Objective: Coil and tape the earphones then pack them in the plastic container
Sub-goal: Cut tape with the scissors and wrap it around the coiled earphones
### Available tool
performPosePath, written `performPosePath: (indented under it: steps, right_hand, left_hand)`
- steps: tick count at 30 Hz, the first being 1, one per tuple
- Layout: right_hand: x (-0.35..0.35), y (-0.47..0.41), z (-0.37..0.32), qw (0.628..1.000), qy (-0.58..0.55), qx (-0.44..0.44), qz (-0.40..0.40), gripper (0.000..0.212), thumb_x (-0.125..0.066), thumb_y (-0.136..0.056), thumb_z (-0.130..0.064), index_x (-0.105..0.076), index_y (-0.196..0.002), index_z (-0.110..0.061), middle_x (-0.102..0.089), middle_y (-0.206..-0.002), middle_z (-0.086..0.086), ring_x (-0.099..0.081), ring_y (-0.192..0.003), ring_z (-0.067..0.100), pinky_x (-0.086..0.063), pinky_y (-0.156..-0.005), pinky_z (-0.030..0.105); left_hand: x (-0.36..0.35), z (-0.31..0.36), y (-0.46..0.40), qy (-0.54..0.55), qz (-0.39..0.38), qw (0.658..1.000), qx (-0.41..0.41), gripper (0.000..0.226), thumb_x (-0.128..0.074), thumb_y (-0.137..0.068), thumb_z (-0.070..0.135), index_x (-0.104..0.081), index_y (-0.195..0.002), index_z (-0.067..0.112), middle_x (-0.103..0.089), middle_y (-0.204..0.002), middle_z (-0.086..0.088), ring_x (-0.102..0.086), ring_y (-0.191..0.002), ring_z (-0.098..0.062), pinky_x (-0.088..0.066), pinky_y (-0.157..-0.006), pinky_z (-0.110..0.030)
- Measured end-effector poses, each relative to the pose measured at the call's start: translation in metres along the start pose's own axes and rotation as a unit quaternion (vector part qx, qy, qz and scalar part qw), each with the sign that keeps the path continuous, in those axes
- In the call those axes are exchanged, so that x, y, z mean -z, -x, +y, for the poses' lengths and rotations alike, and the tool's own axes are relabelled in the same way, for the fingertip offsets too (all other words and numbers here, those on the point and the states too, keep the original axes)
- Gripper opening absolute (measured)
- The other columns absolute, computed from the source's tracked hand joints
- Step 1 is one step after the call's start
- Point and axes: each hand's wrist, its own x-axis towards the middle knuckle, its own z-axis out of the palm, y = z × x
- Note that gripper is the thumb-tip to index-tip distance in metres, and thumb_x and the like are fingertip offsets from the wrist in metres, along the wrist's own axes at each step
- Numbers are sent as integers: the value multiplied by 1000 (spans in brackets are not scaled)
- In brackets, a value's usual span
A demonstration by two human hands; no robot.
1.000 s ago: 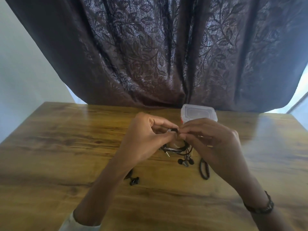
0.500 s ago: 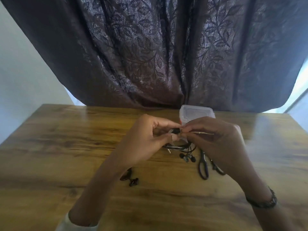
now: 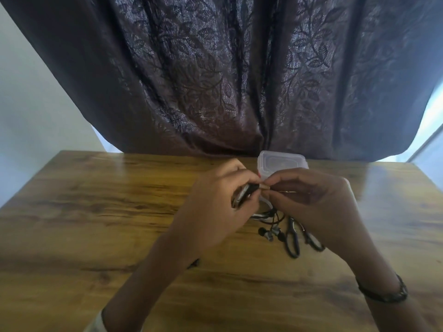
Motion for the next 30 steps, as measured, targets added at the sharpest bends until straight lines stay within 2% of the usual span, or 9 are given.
performPosePath:
  steps: [4, 8, 11, 13, 15, 18, 22, 27, 30]
  right_hand:
    - [-2, -1, -5, 995, 87, 42, 7, 24, -78, -75, -6, -75, -96, -16, -74, -88, -14, -70, -81, -2, -53, -76, 9]
    - [-3, -2, -10, 966, 222, 133, 12, 27, -79, -75, -8, -75, -100, -15, -72, -92, -13, -66, -87, -6, -47, -77, 2]
    - [-5, 0, -10, 940, 284, 189, 25, 27, -79, -74, -4, -75, -98, -13, -73, -88, -6, -66, -79, 2, -54, -72, 13]
    - [-10, 2, -10, 919, 329, 213, 34, 19, -77, -77, -4, -75, -95, -11, -74, -83, -2, -67, -70, 6, -57, -61, 23]
    - [-14, 3, -9, 905, 357, 229, 35, 13, -72, -79, -7, -75, -92, -9, -73, -80, 0, -67, -64, 10, -56, -53, 26]
    - [-13, 0, -10, 929, 304, 208, 41, 12, -73, -80, -11, -77, -91, -12, -73, -81, -5, -66, -68, 4, -54, -60, 16]
    - [-8, -2, -21, 991, 119, 55, 38, 22, -72, -73, -33, -75, -92, -23, -70, -81, -24, -67, -73, -9, -47, -66, 1]
    - [-7, -5, -17, 998, 64, -26, 7, 20, -76, -77, -17, -76, -96, -22, -73, -81, -23, -69, -74, -6, -49, -66, 4]
    - [-3, -5, -25, 996, 73, -31, -38, 38, -72, -68, -38, -73, -105, -27, -71, -84, -30, -66, -80, -13, -46, -70, -1]
  left_hand:
    - [-2, 4, 0, -19, -9, 1000, 9, 27, -49, -87, 28, -67, -97, 10, -64, -85, 2, -57, -73, -7, -46, -63, -26]
    - [0, 4, 1, 28, -22, 998, 46, 22, -53, -90, 25, -68, -97, 11, -65, -84, 4, -59, -73, -6, -48, -63, -29]
    - [3, 6, 2, 86, -37, 992, 89, 16, -56, -93, 22, -69, -98, 15, -66, -84, 7, -62, -74, -6, -51, -64, -34]
    - [6, 7, 3, 119, -46, 984, 123, 15, -57, -93, 24, -70, -96, 18, -67, -82, 8, -63, -74, -7, -53, -67, -38]
    - [9, 7, 3, 150, -51, 976, 151, 13, -59, -91, 27, -70, -92, 20, -69, -77, 8, -65, -73, -8, -54, -69, -39]
    - [11, 7, 6, 188, -52, 965, 177, 9, -63, -87, 27, -69, -94, 22, -70, -80, 9, -66, -76, -5, -56, -72, -35]
    - [9, 8, 12, 175, 0, 966, 192, 15, -67, -84, 26, -66, -99, 23, -69, -86, 13, -65, -82, -1, -55, -75, -27]
    - [8, 14, 14, 174, 54, 966, 184, 12, -61, -89, 29, -72, -85, 24, -70, -72, 6, -67, -68, -14, -53, -63, -41]
    - [11, 14, 13, 152, 63, 972, 170, 16, -61, -89, 28, -74, -85, 20, -70, -67, 2, -65, -62, -19, -50, -57, -44]
